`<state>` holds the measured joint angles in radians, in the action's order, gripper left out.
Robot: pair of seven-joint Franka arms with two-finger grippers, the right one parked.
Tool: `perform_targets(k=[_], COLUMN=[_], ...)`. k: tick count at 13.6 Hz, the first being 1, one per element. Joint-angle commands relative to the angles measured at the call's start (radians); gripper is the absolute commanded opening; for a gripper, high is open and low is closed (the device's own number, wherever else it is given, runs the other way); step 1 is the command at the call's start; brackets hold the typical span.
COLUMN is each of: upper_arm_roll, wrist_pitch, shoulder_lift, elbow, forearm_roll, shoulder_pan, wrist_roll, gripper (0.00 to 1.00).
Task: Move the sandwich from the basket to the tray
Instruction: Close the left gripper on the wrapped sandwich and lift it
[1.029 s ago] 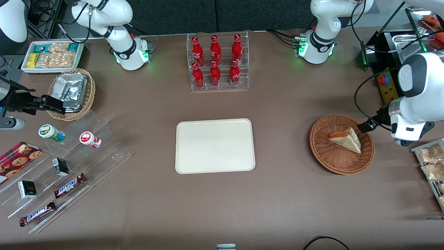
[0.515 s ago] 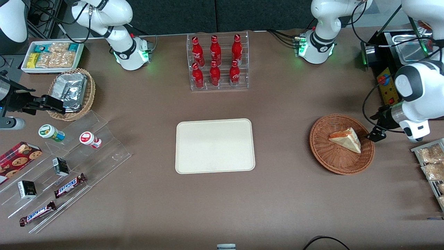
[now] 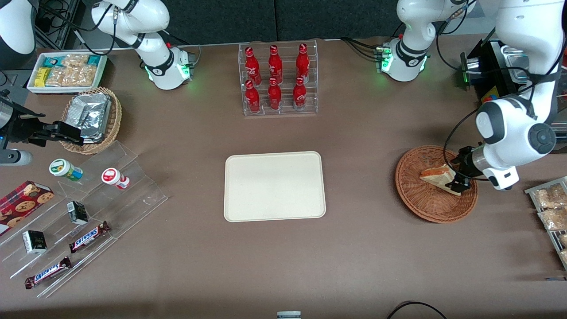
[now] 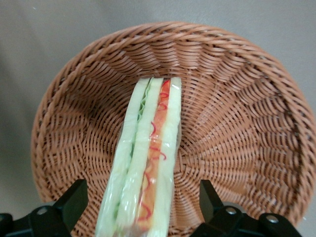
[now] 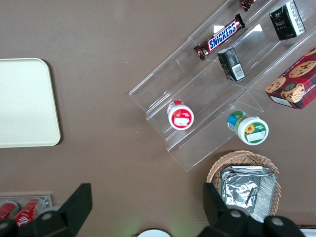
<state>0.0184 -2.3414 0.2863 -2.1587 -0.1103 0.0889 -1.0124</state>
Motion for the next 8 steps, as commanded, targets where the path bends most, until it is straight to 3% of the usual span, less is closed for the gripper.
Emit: perform_targets(k=[1,2,3,4,7,8], upper_arm_roll=[0.003,0.003,0.003,0.003,0.003,0.003], wrist_pitch=[-0.05,-0.061,-0.061,-0.053,-0.042,-0.032], shoulder_lift=[0.048,0.06,0.062,0.059,0.048,0.041], elbow=[-0.003,-0.004,-0.004,-0.004,0.003,0.008], forearm_roll=[-0.009,-0.006,-0.006,-0.005,-0.002,0.003], shoulder_pan=[-0.02,-0.027,-0.032,-0.034,-0.058,-0.095], wrist_roll=[-0.009,-0.008,-0.012,-0.011,0.003,0.006], gripper=[1.0,0.93,0.72,0.32,0.01,0.0])
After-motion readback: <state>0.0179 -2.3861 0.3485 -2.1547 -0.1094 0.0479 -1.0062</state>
